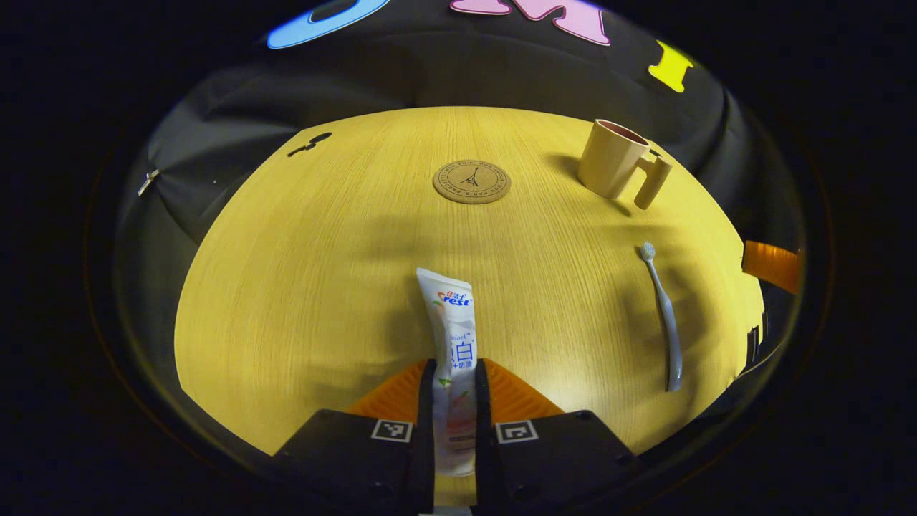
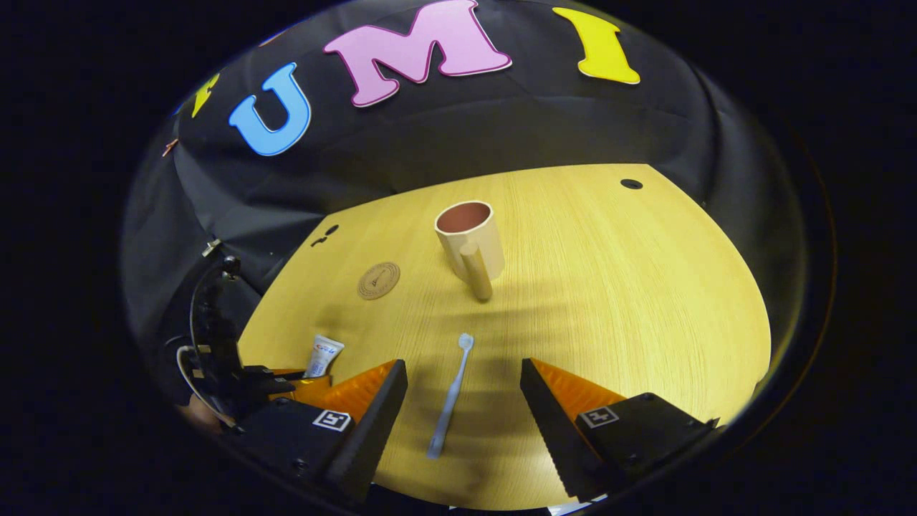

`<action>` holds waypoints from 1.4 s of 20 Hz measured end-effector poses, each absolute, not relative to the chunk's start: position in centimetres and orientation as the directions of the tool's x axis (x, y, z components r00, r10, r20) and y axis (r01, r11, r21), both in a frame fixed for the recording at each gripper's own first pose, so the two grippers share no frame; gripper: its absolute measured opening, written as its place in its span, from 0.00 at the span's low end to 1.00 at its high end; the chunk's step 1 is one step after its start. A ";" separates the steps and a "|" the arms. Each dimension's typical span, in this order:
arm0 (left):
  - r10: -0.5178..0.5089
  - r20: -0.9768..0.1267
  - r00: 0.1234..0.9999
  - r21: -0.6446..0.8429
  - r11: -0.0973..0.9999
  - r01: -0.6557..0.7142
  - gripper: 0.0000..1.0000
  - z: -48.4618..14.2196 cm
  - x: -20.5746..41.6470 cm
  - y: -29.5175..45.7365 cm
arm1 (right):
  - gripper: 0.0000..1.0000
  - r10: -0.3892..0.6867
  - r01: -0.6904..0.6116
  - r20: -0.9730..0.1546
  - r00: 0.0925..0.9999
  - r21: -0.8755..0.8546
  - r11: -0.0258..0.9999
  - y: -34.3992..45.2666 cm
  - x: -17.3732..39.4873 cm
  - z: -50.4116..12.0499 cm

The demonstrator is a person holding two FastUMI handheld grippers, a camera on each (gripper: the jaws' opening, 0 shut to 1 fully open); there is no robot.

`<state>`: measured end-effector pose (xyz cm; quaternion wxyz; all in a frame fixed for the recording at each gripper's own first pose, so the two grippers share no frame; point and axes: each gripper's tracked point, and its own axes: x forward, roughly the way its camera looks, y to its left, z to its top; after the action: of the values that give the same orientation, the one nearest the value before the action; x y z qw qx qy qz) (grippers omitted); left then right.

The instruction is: Put the toothbrush and toothpaste on the desktop into the cup, then pick up the cup and place it on the coaster on the desktop.

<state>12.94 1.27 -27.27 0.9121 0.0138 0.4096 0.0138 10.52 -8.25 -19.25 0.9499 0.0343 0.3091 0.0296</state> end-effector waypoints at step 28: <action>-0.166 -0.660 0.733 -0.056 0.983 0.173 0.28 -24.5 8.2 4.0 | 0.94 -0.225 0.132 -0.715 0.662 -0.184 0.974 -6.3 11.4 -29.2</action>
<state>8.17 4.03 -24.49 0.9307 0.0048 0.3541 -0.0910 11.42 -6.27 -29.21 0.9099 -0.0579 0.3990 -0.0980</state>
